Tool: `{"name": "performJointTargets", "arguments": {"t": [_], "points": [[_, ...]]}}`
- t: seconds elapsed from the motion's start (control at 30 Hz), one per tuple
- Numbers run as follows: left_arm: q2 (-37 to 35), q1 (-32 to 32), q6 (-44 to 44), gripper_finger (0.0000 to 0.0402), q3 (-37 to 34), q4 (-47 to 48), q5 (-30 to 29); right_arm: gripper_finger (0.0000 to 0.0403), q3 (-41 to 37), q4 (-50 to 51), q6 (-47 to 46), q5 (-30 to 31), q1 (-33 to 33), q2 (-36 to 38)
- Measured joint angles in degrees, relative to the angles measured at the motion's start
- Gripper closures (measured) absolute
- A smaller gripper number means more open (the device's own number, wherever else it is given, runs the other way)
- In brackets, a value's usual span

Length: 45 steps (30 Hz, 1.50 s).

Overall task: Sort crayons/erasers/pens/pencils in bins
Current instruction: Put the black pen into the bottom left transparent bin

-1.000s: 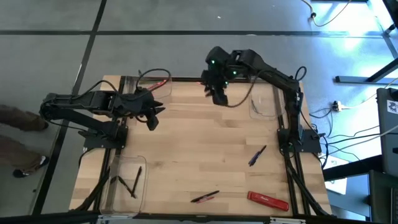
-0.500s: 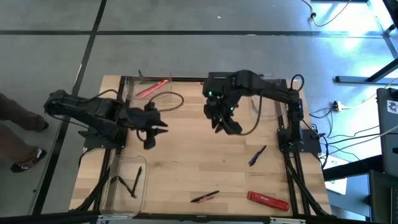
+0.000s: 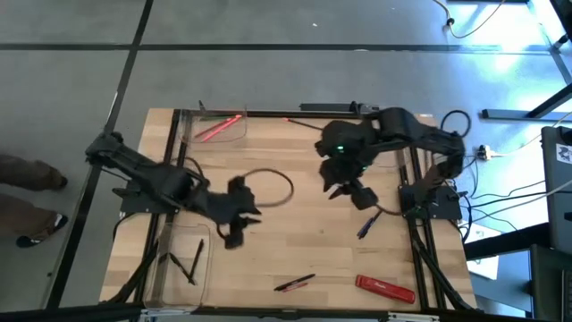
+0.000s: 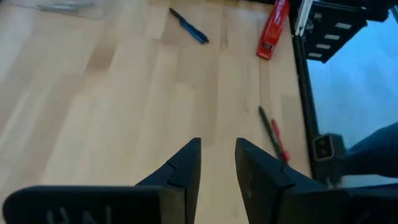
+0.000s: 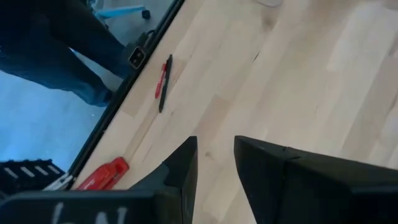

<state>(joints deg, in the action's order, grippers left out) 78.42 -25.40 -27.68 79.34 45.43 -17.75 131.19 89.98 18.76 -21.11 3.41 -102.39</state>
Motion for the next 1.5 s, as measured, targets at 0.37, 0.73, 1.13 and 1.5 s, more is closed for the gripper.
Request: {"name": "performJointTargets", "arguments": {"t": [0.37,0.73,1.13,1.5], "points": [[18.59,-9.75,-21.23,0.031,11.16,0.36,-1.45,0.0295,-17.52,-6.21,-0.51,0.07,1.3,16.37],[30.62,-13.63,-22.56,0.031,12.99,-0.25,-1.06,0.0295,-35.47,-23.19,-5.37,0.03,8.62,29.08],[40.05,-14.86,-21.39,0.031,13.01,-7.77,-0.95,0.0295,-39.78,-31.11,-6.77,7.05,15.73,30.1],[46.1,-15.09,-21.13,0.031,13.01,-16.16,-0.61,0.0295,-39.78,-32.88,-8.15,7.11,16.08,30.12]]}}
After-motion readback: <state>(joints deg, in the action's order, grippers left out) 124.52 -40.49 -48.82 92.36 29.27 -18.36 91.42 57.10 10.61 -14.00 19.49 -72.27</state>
